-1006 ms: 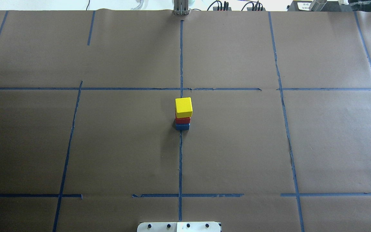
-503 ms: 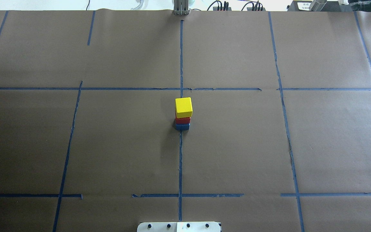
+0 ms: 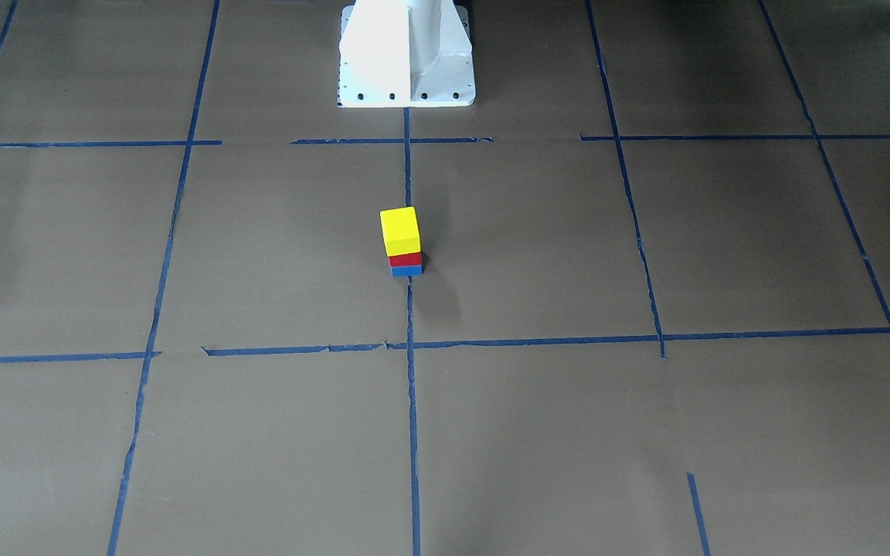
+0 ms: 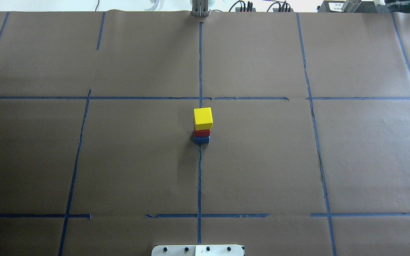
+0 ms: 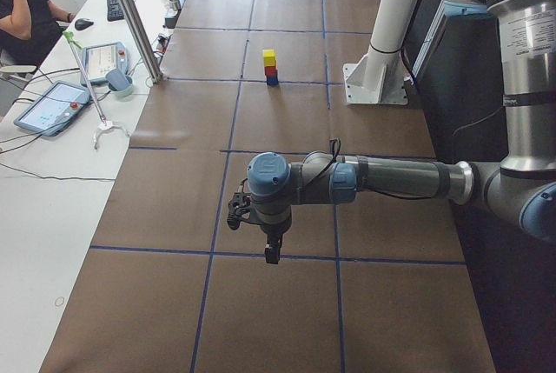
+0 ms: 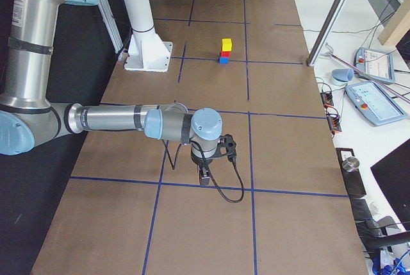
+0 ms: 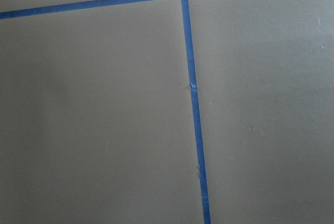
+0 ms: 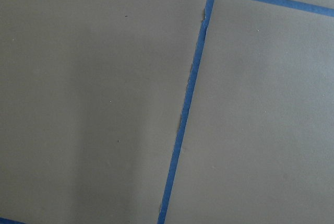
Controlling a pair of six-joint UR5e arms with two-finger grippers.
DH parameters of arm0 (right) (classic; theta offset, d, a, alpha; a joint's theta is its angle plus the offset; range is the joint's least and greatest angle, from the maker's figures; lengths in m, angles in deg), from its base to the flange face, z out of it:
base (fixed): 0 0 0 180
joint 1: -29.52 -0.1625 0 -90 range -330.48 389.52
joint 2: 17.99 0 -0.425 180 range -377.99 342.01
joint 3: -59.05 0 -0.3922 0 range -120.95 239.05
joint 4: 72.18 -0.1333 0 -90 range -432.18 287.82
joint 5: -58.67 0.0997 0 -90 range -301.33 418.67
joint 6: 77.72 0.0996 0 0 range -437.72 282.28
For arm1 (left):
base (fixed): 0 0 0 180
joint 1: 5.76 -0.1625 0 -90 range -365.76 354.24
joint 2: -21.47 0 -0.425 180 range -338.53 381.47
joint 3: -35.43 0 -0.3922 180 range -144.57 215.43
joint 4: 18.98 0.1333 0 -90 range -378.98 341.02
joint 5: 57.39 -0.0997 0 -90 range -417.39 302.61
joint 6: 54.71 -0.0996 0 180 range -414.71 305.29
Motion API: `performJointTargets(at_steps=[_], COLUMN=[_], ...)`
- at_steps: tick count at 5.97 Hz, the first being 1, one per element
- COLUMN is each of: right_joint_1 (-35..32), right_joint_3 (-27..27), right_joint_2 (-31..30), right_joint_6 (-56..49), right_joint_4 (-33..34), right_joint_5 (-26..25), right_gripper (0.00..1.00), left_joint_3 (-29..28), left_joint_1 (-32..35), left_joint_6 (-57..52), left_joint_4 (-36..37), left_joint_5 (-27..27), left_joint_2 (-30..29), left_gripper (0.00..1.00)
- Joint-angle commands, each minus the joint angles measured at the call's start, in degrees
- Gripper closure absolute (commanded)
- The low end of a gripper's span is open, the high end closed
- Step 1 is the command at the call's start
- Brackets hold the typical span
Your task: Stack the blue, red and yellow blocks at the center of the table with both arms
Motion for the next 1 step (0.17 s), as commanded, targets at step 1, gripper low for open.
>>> performJointTargets(at_steps=[1], right_joint_1=[-0.07], right_joint_3=[-0.07], right_joint_2=[0.07], right_joint_6=[1.47], right_joint_4=[-0.03], right_joint_5=[0.04], right_gripper=[0.0], left_joint_3=[0.03], left_joint_1=[-0.05], left_joint_6=[0.0], left_joint_4=[-0.06], left_joint_5=[0.2], left_joint_2=[-0.15], left_gripper=[0.0])
